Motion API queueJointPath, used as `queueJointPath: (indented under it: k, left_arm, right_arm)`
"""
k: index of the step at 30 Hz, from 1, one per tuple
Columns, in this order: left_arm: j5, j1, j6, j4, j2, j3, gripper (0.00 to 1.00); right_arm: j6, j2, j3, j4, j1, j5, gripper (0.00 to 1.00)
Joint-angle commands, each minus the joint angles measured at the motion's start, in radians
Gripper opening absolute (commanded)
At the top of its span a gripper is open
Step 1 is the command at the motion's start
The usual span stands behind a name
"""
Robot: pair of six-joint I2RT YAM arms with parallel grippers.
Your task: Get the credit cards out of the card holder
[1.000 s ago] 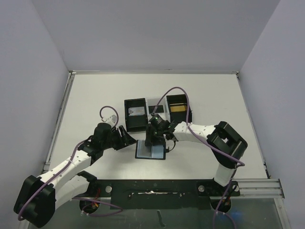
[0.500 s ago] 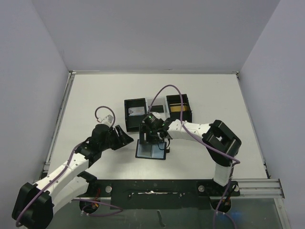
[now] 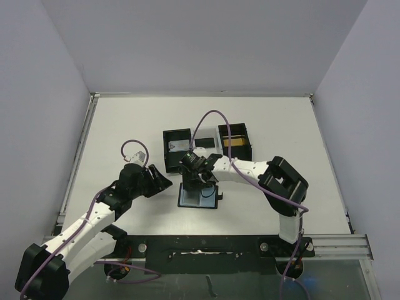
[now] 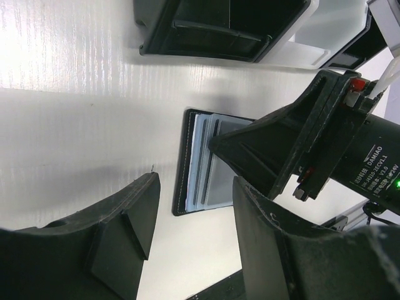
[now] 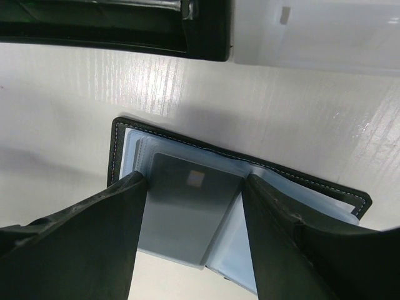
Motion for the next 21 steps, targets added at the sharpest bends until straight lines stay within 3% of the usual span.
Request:
queueJointPath:
  k: [1, 13, 21]
  left_arm:
    - [0.007, 0.007, 0.006, 0.03, -0.008, 0.015, 0.49]
    - [0.232, 0.006, 0.043, 0.234, 0.072, -0.016, 0.49]
    - [0.42, -0.032, 0.035, 0.407, 0.252, -0.021, 0.49]
  right_arm:
    - [-0.011, -0.029, -0.055, 0.078, -0.009, -0.044, 0.56]
    - [0.018, -0.123, -0.242, 0.337, -0.081, -0.239, 0.46]
    - [0.036, -0.149, -0.304, 0.413, -0.112, -0.287, 0.46]
